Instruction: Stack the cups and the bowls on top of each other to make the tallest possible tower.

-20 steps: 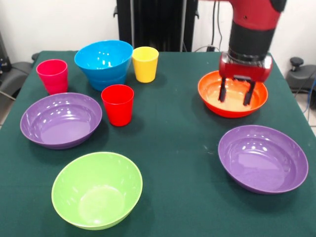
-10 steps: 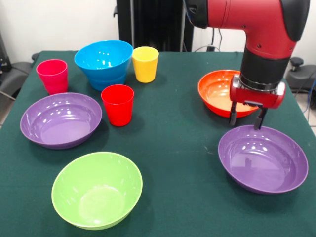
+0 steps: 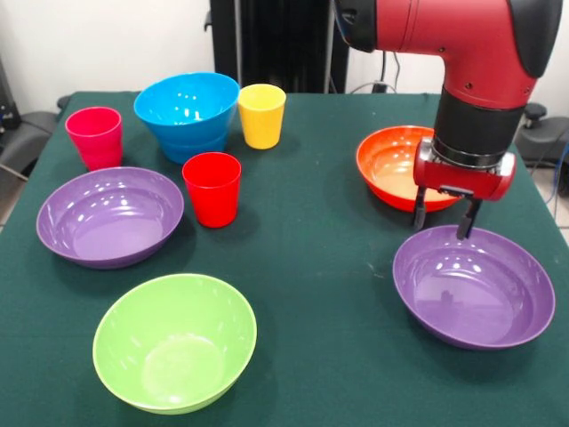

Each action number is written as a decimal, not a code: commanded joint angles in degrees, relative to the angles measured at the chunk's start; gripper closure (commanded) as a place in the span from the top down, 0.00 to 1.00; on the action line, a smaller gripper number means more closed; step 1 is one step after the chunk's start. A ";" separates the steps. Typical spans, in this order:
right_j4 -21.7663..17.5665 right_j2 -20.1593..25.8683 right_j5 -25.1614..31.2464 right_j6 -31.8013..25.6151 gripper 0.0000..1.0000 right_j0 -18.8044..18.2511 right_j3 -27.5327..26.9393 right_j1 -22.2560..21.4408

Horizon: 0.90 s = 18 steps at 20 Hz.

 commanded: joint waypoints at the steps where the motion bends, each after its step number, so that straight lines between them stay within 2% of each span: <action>1: -0.34 5.02 2.21 3.54 1.00 -3.14 -3.48 2.51; 10: -2.82 7.90 -0.11 -1.28 1.00 -7.66 -5.29 5.65; 18: -3.60 7.74 -2.51 0.27 1.00 -7.28 -4.58 6.84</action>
